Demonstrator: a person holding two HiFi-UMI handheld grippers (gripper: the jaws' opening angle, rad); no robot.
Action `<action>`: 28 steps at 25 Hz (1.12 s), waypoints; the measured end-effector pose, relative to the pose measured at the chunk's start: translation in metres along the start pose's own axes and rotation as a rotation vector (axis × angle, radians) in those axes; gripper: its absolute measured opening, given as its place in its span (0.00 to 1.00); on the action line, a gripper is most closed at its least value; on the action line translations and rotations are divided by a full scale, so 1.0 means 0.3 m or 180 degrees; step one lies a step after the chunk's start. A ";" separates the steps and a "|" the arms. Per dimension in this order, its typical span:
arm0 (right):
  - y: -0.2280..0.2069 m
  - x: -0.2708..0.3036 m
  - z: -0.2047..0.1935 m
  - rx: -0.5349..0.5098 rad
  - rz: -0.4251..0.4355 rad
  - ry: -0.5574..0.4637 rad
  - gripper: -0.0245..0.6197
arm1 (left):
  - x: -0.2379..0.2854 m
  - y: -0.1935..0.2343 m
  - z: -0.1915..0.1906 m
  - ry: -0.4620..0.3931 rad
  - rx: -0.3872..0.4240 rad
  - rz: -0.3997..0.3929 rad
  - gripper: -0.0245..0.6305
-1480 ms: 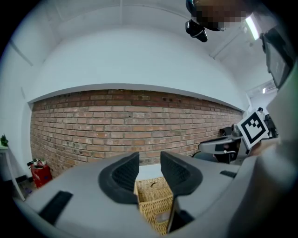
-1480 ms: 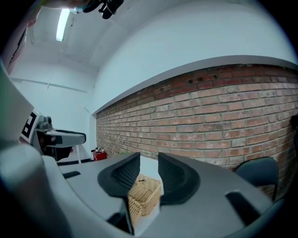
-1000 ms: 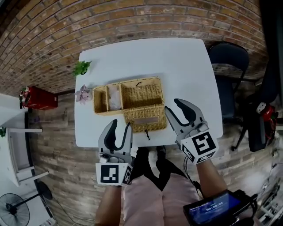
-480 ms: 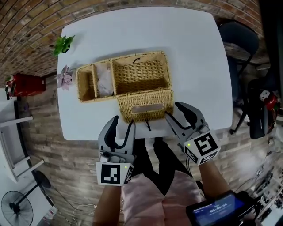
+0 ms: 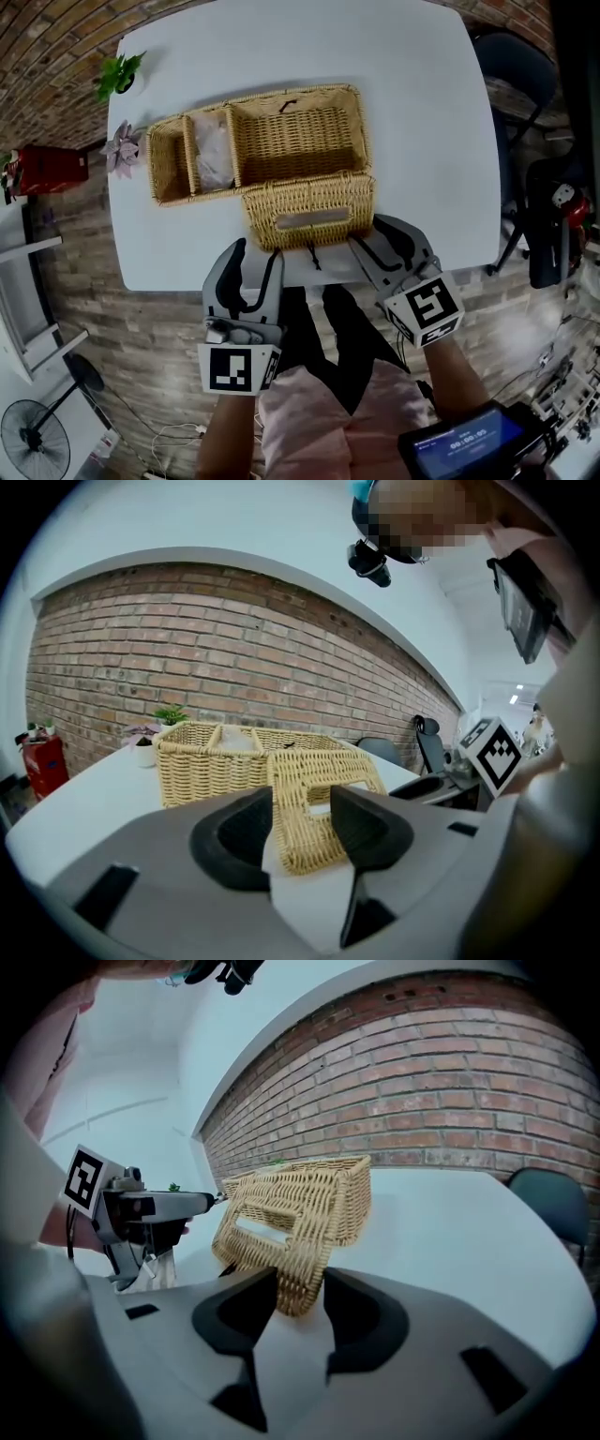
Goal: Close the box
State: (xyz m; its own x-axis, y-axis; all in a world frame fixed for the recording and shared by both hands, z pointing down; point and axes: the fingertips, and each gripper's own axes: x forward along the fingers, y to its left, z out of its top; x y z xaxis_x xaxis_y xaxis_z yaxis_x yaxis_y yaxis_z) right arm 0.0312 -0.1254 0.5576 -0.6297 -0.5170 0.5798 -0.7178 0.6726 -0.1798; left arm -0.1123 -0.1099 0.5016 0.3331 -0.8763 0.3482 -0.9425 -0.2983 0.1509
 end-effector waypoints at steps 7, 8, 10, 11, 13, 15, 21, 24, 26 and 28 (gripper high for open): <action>0.002 -0.009 -0.001 0.0048 0.0172 0.0036 0.27 | -0.030 0.004 0.034 -0.0042 0.0044 0.0043 0.34; 0.007 -0.015 0.000 0.0086 0.0201 0.0046 0.27 | -0.038 0.007 0.040 -0.0047 0.0098 0.0047 0.34; 0.016 -0.029 0.005 0.0229 0.0279 0.0060 0.27 | -0.054 0.009 0.059 -0.0072 0.0149 0.0072 0.34; 0.022 -0.038 0.009 0.0310 0.0322 0.0058 0.27 | -0.062 0.008 0.070 -0.0089 0.0159 0.0086 0.34; 0.033 -0.059 0.020 0.0425 0.0405 0.0053 0.27 | -0.078 0.003 0.095 -0.0127 0.0184 0.0107 0.34; 0.045 -0.077 0.035 0.0457 0.0490 0.0068 0.27 | -0.094 -0.003 0.121 -0.0172 0.0226 0.0121 0.34; 0.081 -0.133 0.083 0.0756 0.0819 0.0165 0.30 | -0.155 -0.010 0.204 -0.0290 0.0353 0.0213 0.34; 0.093 -0.160 0.121 0.1142 0.1010 0.0171 0.30 | -0.189 -0.012 0.251 -0.0365 0.0452 0.0278 0.34; 0.096 -0.178 0.152 0.1387 0.1111 0.0142 0.31 | -0.215 -0.016 0.279 -0.0406 0.0529 0.0333 0.34; 0.093 -0.190 0.183 0.1578 0.1180 0.0098 0.32 | -0.242 -0.013 0.303 -0.0439 0.0601 0.0414 0.34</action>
State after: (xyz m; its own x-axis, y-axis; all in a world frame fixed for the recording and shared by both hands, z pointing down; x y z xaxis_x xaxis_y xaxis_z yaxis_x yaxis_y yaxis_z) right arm 0.0308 -0.1062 0.4758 -0.8600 -0.2758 0.4294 -0.5103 0.4746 -0.7172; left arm -0.1354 -0.0794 0.3916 0.2141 -0.9513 0.2219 -0.9700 -0.2339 -0.0667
